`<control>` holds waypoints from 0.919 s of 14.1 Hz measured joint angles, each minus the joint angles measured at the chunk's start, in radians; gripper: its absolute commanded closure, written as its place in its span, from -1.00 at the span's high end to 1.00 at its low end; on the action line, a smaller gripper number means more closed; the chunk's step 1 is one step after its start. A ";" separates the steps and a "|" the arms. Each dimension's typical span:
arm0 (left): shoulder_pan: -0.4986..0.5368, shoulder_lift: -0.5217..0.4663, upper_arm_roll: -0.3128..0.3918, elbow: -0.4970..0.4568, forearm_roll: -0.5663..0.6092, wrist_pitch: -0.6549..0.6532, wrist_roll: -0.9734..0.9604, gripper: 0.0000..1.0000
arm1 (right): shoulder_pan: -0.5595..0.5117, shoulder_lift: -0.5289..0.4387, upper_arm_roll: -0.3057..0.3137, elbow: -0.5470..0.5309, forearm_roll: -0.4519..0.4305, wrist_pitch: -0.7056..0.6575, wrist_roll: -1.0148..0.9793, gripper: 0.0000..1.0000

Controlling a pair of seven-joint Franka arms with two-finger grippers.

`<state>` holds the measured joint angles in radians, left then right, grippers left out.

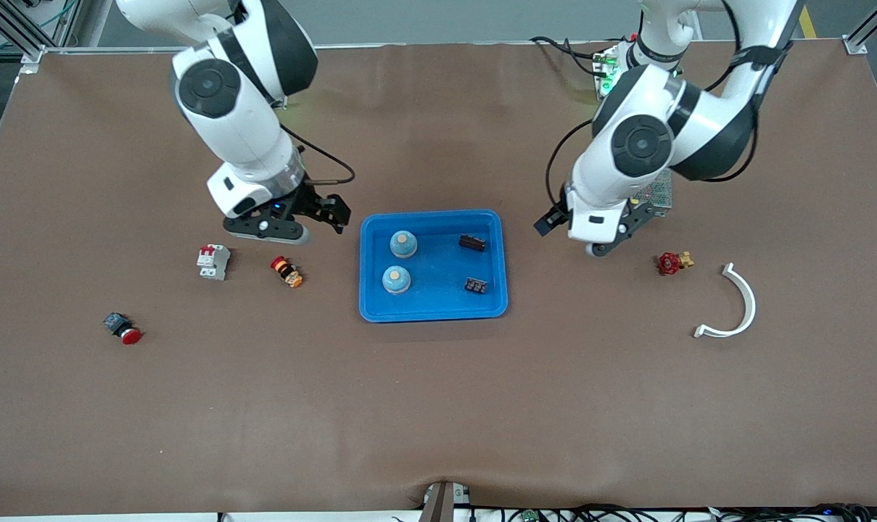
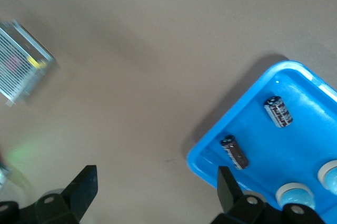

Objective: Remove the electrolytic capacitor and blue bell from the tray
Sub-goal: 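Grasp a black capacitor with the left gripper while the right gripper grasps a bell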

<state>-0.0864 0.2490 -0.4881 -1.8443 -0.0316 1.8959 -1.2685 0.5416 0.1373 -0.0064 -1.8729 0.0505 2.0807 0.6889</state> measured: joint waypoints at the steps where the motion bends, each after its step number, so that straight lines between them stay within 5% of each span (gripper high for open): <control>1: -0.023 0.026 0.000 -0.001 0.000 0.038 -0.068 0.90 | 0.014 0.017 0.000 0.000 0.000 0.016 0.011 1.00; 13: -0.176 0.287 0.000 0.002 0.118 0.350 -0.644 0.46 | 0.120 0.260 -0.001 0.002 -0.002 0.285 0.104 1.00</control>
<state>-0.2624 0.5363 -0.4885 -1.8424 0.0868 2.2463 -1.9120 0.6611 0.3978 -0.0072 -1.8708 0.0486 2.3653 0.7927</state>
